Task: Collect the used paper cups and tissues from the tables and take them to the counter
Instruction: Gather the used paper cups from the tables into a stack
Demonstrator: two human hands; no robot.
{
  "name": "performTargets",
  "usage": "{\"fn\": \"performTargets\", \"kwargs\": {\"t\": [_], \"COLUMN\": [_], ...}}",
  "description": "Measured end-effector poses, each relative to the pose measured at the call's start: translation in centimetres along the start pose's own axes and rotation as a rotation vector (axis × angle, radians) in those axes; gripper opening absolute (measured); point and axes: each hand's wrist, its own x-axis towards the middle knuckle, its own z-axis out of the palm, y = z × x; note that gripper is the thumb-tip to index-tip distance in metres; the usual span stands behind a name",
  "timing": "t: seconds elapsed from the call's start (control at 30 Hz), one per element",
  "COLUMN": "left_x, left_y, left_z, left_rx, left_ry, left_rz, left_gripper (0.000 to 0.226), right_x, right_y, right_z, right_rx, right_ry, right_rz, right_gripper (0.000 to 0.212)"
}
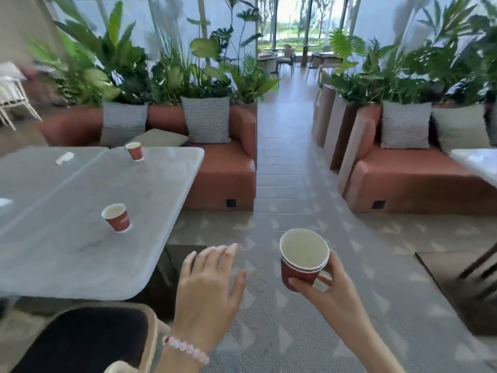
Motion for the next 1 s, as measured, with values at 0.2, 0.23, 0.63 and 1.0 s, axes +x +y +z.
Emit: {"fn": "performTargets", "kwargs": {"t": [0.2, 0.23, 0.63, 1.0], "left_x": [6.0, 7.2, 23.7, 29.5], "left_y": [-4.0, -4.8, -18.9, -28.9], "left_z": [3.5, 4.2, 9.8, 12.4], "left_rx": [0.046, 0.047, 0.092, 0.199], "left_ry": [-0.010, -0.007, 0.041, 0.052], "left_rz": [-0.124, -0.137, -0.270, -0.546], "left_gripper": [0.048, 0.048, 0.043, 0.043], "right_x": [10.0, 11.8, 34.7, 47.6], "right_y": [0.5, 0.6, -2.6, -4.8], "right_z": [3.7, 4.5, 18.4, 31.0], "right_rx": [-0.006, -0.008, -0.044, -0.104], "right_ry": [-0.133, -0.147, -0.368, -0.638], "right_rz": [-0.013, -0.023, -0.091, -0.153], "right_gripper": [0.063, 0.063, 0.066, 0.064]}}
